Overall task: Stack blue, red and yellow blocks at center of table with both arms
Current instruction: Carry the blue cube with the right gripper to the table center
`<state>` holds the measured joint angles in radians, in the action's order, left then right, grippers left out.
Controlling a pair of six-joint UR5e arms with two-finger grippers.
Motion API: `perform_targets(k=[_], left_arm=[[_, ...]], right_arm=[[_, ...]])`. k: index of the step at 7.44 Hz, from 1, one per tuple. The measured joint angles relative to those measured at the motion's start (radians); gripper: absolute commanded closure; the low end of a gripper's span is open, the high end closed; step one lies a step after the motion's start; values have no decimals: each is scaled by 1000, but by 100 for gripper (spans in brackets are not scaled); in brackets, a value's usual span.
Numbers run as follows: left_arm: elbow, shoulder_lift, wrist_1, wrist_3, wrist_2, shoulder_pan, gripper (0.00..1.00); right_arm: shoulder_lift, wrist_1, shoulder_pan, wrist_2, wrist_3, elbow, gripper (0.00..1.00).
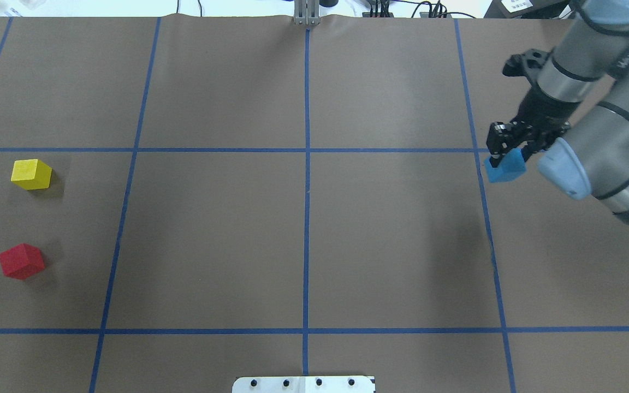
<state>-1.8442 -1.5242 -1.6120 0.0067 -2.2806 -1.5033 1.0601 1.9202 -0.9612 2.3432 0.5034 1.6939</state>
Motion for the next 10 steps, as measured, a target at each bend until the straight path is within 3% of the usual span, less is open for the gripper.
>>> perform_targets(k=[2, 4, 6, 10], left_arm=[[0, -1, 0, -1, 0, 0, 0], [2, -4, 0, -1, 0, 0, 0], [6, -6, -1, -1, 1, 0, 0], [9, -7, -2, -1, 1, 1, 0]], right_arm=[[-301, 35, 100, -54, 31, -268, 100], [-419, -109, 177, -68, 194, -442, 100], [-439, -259, 228, -70, 369, -515, 100], [-478, -323, 277, -70, 481, -536, 100]])
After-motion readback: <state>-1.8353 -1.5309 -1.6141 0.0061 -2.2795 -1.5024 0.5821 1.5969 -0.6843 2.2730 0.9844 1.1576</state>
